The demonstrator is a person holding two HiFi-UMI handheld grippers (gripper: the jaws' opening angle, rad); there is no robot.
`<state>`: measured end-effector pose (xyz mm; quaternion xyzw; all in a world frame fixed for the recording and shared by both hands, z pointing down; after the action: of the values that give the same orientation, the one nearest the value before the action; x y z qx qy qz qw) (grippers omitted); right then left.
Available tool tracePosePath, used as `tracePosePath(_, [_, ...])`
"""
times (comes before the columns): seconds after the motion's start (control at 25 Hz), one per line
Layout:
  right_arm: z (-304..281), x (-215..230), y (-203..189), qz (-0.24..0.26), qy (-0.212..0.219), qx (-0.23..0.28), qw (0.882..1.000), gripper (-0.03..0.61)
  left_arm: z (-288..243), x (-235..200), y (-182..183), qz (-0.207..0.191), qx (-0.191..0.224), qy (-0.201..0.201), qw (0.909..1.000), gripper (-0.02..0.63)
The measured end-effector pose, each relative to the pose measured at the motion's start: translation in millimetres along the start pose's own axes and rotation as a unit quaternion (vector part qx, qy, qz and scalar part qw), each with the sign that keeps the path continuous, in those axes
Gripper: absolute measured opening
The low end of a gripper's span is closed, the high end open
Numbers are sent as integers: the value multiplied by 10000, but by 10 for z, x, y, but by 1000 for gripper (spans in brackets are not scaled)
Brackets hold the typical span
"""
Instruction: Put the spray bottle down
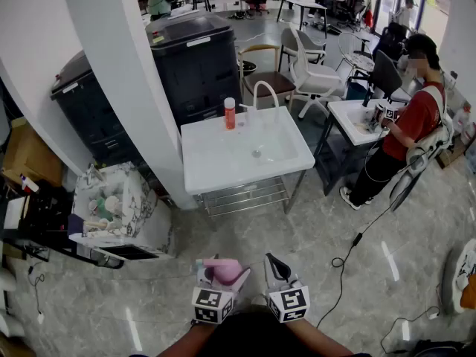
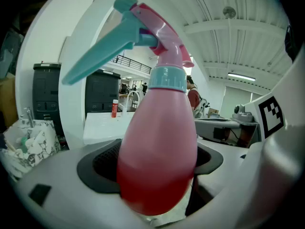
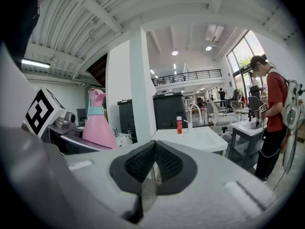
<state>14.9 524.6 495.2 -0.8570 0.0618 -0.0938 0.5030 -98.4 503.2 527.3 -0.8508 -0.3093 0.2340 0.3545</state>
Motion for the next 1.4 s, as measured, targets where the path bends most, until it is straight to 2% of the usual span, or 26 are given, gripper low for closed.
tracePosePath(0.24, [64, 372, 21, -76, -129, 301, 9994, -2, -216, 187, 61, -12, -36, 41, 10000, 431])
tracePosePath(0.36, [29, 512, -22, -39, -164, 201, 9997, -2, -310, 289, 43, -13, -62, 31, 10000, 431])
tracePosePath(0.48, [-49, 555, -82, -114, -97, 43, 9999, -2, -351, 202, 61, 84, -103, 121, 9998, 431])
tracePosePath(0.68, [-181, 586, 15, -59, 284, 331, 9990, -2, -496, -34, 155, 173, -124, 304, 9993, 431])
tracePosePath(0.76, [-301, 604, 77, 46, 336, 322, 9989, -2, -582, -116, 242, 80, -106, 325, 9994, 431])
tracePosePath(0.88, [-477, 663, 132, 159, 271, 207, 9993, -2, -733, -232, 389, -50, -66, 301, 9995, 431])
tracePosePath(1.04, [-833, 834, 235, 143, 176, -10, 9997, -2, -1041, -521, 560, 57, -191, 205, 9996, 431])
tracePosePath(1.16, [-1153, 988, 417, 120, 137, -95, 9998, -2, -1271, -740, 736, -23, -305, 179, 9994, 431])
tracePosePath(1.28, [-1620, 1121, 617, 8, 95, -182, 9998, -2, -1498, -1094, 893, 62, -384, 191, 9991, 431])
tracePosePath(1.4, [-2116, 1236, 960, -16, 11, -143, 9999, -2, -1713, -1486, 1095, 40, -493, 180, 9986, 431])
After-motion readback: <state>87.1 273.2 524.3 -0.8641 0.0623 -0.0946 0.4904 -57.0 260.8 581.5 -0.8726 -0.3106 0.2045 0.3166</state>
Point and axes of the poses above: the fingertips, and each gripper's own axes: z backward along the fingers, x to its right, y out of its top, the point moved 2 cm from there along z, backward along the fingers, and after that the axes turned 15 degrees about -x, right-handed, at the moved point
